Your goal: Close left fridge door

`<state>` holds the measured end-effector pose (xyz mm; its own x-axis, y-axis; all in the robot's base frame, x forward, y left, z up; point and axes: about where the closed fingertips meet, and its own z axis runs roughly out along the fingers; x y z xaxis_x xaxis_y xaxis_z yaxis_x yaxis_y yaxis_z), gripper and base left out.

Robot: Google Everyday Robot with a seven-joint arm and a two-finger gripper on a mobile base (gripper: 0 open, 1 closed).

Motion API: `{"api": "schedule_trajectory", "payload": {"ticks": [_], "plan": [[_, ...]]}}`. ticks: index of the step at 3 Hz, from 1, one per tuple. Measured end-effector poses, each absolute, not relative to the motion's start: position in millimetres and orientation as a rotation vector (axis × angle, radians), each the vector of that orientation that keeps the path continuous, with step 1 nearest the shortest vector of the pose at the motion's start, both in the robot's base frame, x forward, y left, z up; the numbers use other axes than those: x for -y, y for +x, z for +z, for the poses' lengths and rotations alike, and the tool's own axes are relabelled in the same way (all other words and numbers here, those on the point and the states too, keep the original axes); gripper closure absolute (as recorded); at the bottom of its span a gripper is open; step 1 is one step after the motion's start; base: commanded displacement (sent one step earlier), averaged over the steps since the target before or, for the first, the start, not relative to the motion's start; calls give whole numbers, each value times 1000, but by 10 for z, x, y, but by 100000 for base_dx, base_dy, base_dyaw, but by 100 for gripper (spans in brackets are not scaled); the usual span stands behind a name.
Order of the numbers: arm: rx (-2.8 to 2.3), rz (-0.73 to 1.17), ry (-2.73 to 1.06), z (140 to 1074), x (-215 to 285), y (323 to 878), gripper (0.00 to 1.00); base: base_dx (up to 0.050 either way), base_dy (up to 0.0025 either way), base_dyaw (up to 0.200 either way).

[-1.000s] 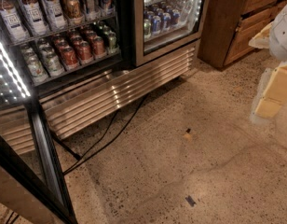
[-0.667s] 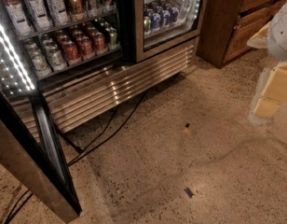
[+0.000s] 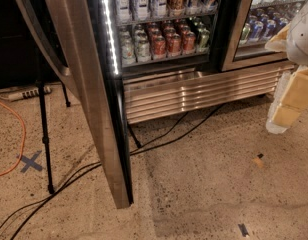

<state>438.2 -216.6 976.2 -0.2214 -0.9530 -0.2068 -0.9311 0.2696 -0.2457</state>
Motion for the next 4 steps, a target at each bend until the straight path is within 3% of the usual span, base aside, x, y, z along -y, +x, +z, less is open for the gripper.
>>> {"api": "schedule_trajectory", "payload": {"ticks": [2, 4], "plan": [[-2232, -99, -1725, 9762, 2166, 4382, 0, -9, 14, 18840], [-2234, -122, -1721, 9780, 2163, 4390, 0, 0, 0, 0]]}}
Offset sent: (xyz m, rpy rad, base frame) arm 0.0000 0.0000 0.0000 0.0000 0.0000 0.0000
